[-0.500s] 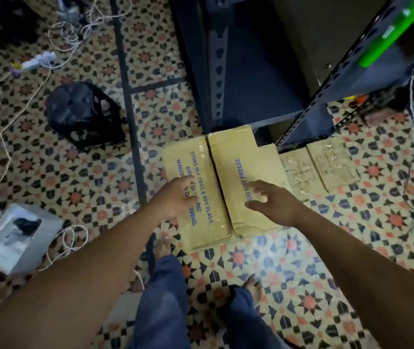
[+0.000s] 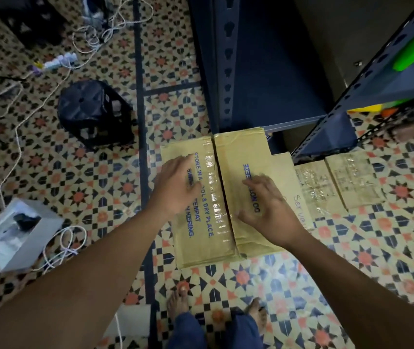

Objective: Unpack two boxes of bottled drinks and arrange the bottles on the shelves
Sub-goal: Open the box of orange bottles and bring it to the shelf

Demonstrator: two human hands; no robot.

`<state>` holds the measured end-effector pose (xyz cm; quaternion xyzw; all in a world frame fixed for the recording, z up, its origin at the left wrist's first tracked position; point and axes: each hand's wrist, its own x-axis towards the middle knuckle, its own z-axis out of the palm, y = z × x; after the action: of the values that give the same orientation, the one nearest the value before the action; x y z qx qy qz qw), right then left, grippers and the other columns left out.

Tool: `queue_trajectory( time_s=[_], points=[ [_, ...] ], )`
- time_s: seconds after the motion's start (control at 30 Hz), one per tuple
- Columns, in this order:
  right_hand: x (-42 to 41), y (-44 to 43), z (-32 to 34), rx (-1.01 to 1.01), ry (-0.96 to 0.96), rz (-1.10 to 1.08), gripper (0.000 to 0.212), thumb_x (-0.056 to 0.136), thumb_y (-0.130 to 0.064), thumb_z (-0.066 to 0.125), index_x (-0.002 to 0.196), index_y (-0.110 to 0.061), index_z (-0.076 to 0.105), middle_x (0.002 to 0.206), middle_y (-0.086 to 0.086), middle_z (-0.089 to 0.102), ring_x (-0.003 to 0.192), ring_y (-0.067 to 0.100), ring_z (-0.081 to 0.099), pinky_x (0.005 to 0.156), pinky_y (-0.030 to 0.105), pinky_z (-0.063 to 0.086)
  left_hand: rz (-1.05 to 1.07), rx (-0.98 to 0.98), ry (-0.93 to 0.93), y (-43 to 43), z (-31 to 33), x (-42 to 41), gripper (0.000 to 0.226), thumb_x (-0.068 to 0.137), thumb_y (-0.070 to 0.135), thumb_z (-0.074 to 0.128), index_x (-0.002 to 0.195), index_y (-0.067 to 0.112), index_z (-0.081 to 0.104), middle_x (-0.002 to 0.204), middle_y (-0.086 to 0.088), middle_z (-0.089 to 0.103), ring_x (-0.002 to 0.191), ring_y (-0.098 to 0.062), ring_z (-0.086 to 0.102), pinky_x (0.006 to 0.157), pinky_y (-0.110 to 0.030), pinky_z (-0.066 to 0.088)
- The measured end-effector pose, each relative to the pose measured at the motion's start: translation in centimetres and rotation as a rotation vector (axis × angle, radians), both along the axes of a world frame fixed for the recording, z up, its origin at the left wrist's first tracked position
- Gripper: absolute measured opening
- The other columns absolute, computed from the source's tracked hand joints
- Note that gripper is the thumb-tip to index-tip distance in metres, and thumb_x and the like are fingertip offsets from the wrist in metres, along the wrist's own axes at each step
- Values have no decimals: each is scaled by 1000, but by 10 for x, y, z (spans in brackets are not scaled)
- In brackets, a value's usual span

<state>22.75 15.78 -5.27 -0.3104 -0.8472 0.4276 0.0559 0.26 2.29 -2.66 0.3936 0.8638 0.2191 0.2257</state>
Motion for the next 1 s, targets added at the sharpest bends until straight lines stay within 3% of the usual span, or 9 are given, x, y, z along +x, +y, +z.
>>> queue_trajectory(
  time_s=[0.1, 0.2, 0.3, 0.4, 0.63, 0.77, 0.87, 1.0],
  points=[
    [-8, 1, -6, 22, -19, -43, 86, 78, -58, 79, 151, -32, 43, 161, -15, 25, 155, 4, 4, 128, 43, 14, -57, 29, 104, 32, -12, -18, 69, 95, 36, 62, 156, 24, 32, 151, -2, 43, 143, -22, 32, 119, -49, 26],
    [-16, 3, -13, 75, -60, -49, 96, 73, -71, 69, 155, -34, 36, 169, -2, 17, 158, 11, -4, 128, 52, 3, -83, 47, 95, 56, -18, -29, 73, 96, 37, 61, 159, 23, 27, 158, -2, 35, 148, -19, 24, 119, -38, 14],
    [-27, -1, -16, 137, -99, -79, 104, 71, -73, 74, 157, -31, 32, 171, 4, 9, 158, 16, -11, 127, 49, -6, -89, 18, 79, 67, -23, -38, 72, 97, 39, 59, 159, 25, 25, 160, -4, 35, 148, -22, 27, 124, -55, 9],
    [-34, -6, -18, 227, -207, -60, 118, 64, -86, 60, 161, -33, 17, 172, 6, -3, 157, 21, -18, 125, 49, -12, -105, 39, 45, 66, -28, -43, 70, 97, 36, 59, 159, 26, 27, 160, -2, 35, 148, -20, 26, 124, -55, 8],
    [-32, -3, -18, 198, -203, -73, 117, 75, -55, 79, 163, -32, 7, 172, 0, 0, 157, 19, -17, 127, 50, -9, -150, 146, 95, 60, -39, -48, 67, 94, 29, 64, 155, 20, 38, 147, -5, 45, 139, -22, 31, 121, -50, 19],
    [-32, 0, -19, 263, -276, -16, 126, 71, -77, 71, 163, -32, -3, 172, 2, -11, 156, 20, -23, 125, 44, -15, -167, 151, 115, 59, -40, -49, 71, 94, 28, 65, 157, 18, 34, 151, -6, 41, 144, -24, 26, 120, -36, 13],
    [-31, 0, -18, 280, -355, 26, 132, 68, -86, 64, 160, -35, -16, 170, 3, -21, 153, 21, -29, 123, 42, -17, -184, 111, 119, 58, -39, -49, 73, 94, 30, 64, 158, 17, 30, 153, -5, 37, 145, -23, 22, 121, -38, 13],
    [-31, -7, -15, 257, -362, 17, 129, 61, -88, 45, 158, -37, -21, 170, 3, -20, 153, 26, -29, 123, 50, -15, -205, 50, 154, 65, -41, -51, 67, 94, 34, 62, 154, 18, 38, 144, -4, 40, 138, -24, 22, 119, -41, 19]
  ],
)
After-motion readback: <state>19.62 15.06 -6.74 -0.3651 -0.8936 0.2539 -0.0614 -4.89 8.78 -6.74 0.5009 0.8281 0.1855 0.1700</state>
